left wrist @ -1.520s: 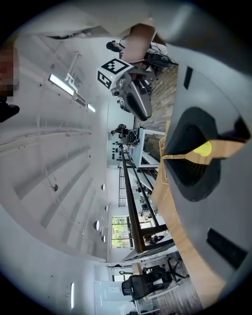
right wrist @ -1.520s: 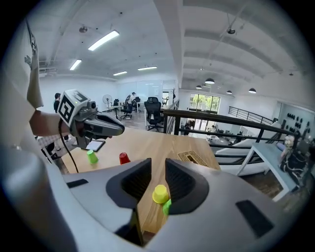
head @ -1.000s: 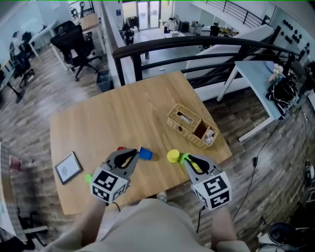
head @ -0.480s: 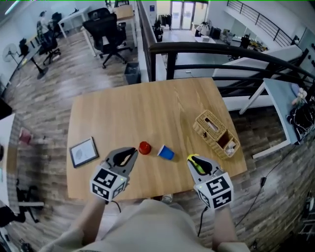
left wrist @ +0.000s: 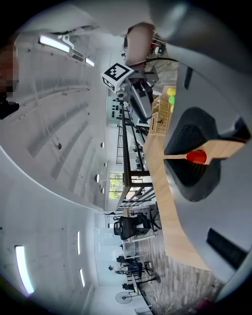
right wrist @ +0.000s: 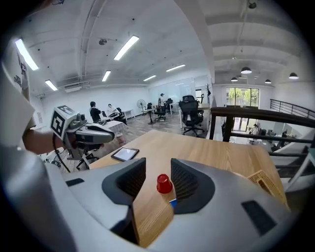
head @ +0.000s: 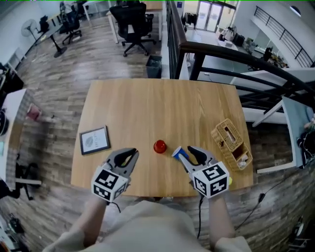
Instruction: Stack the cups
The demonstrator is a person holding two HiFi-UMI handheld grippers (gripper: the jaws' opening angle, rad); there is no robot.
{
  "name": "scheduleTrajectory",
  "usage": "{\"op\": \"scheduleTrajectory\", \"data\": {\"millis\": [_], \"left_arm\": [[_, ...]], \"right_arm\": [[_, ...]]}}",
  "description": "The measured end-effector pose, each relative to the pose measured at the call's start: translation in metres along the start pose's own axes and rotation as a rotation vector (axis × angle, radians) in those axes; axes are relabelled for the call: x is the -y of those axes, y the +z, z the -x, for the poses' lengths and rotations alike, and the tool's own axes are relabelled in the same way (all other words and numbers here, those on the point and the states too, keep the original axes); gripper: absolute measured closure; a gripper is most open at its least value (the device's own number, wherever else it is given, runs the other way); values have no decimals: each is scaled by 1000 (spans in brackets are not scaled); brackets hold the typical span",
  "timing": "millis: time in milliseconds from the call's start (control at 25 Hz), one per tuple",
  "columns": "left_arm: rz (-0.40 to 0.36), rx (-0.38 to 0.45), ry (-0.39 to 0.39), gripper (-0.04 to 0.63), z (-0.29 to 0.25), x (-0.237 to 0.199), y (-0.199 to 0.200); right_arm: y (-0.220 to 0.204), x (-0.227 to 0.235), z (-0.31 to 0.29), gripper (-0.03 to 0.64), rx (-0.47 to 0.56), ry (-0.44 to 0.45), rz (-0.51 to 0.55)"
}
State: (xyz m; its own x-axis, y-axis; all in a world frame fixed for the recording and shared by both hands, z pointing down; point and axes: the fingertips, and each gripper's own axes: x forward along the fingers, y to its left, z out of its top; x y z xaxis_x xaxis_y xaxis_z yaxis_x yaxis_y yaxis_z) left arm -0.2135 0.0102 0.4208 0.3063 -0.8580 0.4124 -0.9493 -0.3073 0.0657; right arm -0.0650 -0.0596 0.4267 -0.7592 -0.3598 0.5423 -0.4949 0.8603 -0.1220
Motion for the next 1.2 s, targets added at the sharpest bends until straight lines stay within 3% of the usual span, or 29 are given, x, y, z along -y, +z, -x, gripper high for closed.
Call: {"op": "scheduleTrajectory", "data": {"millis": [480,920,1200], "left_arm": [[62,-66,53,552,-12,-37,-52],[93,-70,45,552,-35,-55,-88],[94,-63,47,552,-40,-61,-97]], "right_arm": [[-64,-2,-132,362,-227,61,55],[-112,5,-209,339,-352,41,116],[-134,7,-227,337,-456,53,172]]}}
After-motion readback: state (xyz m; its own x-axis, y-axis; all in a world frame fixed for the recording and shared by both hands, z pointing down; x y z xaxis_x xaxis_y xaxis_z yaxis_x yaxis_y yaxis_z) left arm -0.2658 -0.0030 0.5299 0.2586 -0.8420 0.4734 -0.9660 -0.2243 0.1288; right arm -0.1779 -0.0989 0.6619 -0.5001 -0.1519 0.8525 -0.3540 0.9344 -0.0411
